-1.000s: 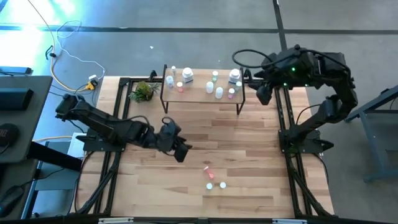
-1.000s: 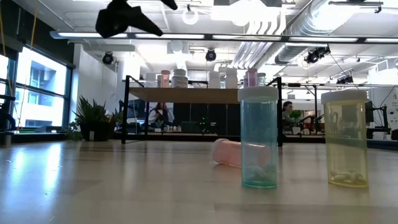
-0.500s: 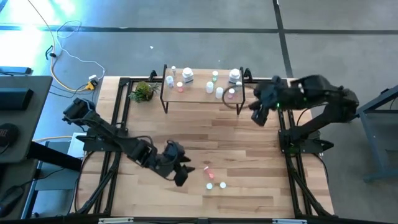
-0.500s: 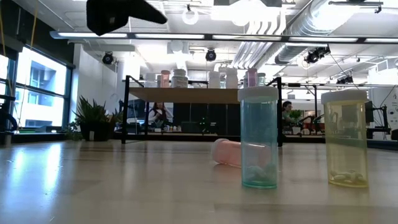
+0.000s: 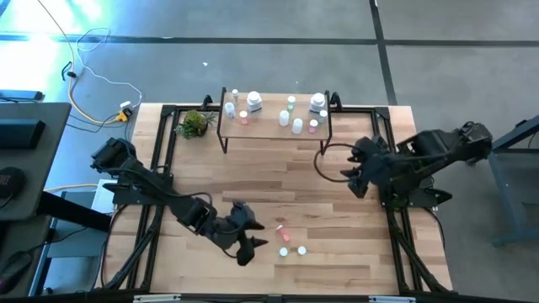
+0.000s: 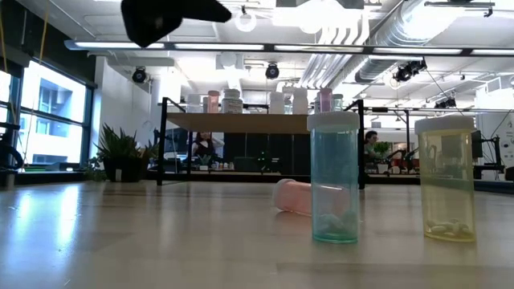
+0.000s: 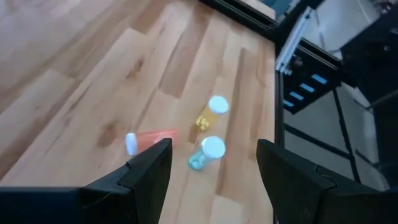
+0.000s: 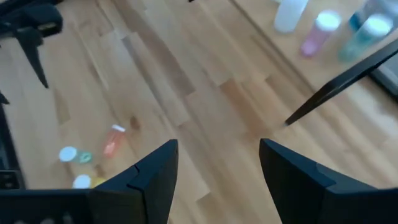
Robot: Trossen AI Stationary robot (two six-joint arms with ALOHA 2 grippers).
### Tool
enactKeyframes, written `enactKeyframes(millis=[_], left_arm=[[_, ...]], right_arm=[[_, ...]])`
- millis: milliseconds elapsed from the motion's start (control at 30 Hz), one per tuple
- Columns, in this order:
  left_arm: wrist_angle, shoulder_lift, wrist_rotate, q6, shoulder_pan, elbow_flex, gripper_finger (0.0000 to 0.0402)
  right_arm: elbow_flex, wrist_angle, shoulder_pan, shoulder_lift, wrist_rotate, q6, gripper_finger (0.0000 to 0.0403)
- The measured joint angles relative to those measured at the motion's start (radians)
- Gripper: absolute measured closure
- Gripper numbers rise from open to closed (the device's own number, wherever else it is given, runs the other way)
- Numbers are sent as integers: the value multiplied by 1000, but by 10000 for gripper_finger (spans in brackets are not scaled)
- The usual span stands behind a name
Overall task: Pick and place medicine bottles onto shelf by color
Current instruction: Put the yellow pill bottle on the shelf
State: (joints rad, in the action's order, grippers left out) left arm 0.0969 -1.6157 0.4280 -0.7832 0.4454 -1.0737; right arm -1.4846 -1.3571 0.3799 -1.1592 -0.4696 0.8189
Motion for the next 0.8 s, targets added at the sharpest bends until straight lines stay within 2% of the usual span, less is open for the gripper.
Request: enactKeyframes(millis=[233,433,633,800], left_arm=[[-116,-59,-60,84,-1,1,177],[-216,-106,-66,206,3,1,177],[-345,-163,-63,344,8,1,177],[-370,-211,-57,371,9,0,177]], right_arm=[[91,46,107,23,-58,178,187],[130,62,156,21,-89,305,187],[140,100,183,21,-131,330,187],[140,108,184,20,-131,334,187]])
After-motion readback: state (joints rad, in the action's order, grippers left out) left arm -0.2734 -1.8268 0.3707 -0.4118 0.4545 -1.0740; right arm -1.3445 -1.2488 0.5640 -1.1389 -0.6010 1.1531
